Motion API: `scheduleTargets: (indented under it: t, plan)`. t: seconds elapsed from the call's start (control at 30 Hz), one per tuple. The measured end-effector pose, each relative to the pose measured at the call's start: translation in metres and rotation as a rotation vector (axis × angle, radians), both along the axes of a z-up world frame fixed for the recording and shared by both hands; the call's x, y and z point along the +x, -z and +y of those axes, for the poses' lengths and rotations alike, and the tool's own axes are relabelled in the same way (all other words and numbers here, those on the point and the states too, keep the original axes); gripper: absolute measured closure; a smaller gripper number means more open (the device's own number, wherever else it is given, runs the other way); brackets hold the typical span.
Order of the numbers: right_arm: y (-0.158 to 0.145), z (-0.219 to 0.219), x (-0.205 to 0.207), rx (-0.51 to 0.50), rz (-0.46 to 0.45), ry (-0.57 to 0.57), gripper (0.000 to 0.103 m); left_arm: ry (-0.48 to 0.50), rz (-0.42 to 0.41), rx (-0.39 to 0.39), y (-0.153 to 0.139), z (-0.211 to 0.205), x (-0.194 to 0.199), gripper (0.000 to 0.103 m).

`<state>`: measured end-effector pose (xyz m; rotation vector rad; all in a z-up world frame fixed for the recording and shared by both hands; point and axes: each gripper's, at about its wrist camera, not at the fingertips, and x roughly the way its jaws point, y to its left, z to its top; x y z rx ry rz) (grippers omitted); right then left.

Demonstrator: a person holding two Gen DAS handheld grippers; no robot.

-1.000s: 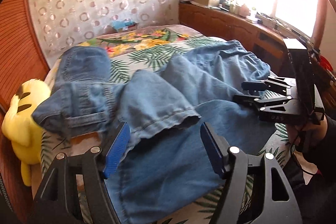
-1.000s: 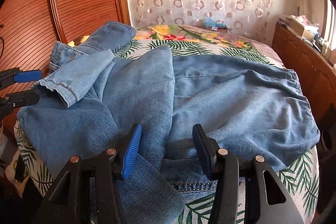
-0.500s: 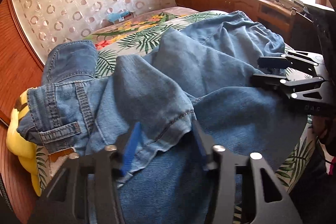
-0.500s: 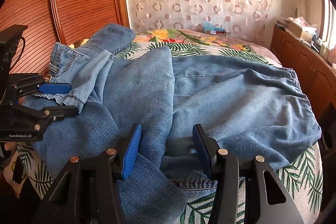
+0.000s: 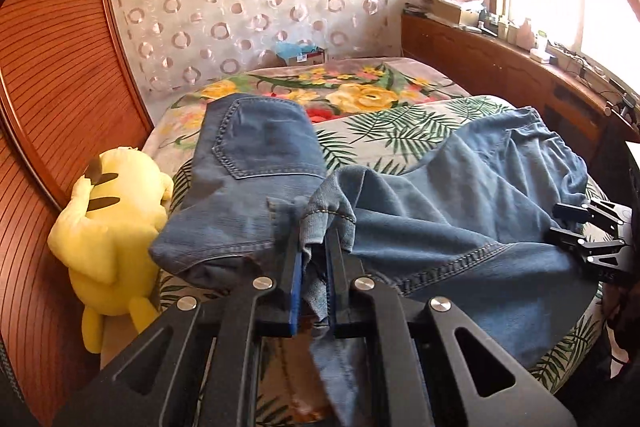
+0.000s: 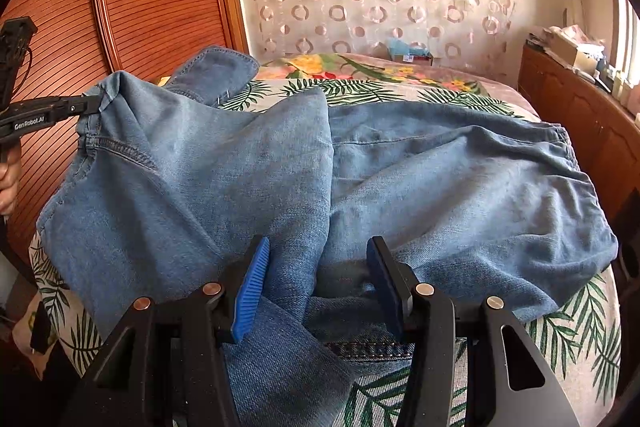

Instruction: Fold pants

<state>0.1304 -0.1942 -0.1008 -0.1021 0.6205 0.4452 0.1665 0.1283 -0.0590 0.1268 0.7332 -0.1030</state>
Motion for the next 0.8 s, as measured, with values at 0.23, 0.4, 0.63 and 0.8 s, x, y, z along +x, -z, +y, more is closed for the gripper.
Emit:
scheduleTargets:
  t: [0.23, 0.4, 0.63, 0.8]
  plan:
    - [0.0, 0.0, 0.001, -0.001, -0.001, 0.001, 0.051, -0.041, 0.027, 0.003, 0.007, 0.008, -0.007, 0.08]
    - [0.001, -0.001, 0.001, -0.002, -0.003, 0.003, 0.051, -0.051, 0.026, -0.033, 0.012, 0.01, -0.027, 0.061]
    - [-0.004, -0.003, -0.003, -0.004, -0.008, 0.006, 0.051, 0.028, 0.023, -0.075, 0.024, -0.017, -0.044, 0.061]
    - [-0.015, -0.012, -0.013, 0.006, -0.034, 0.016, 0.051, 0.034, 0.062, -0.056, 0.037, -0.028, -0.024, 0.061]
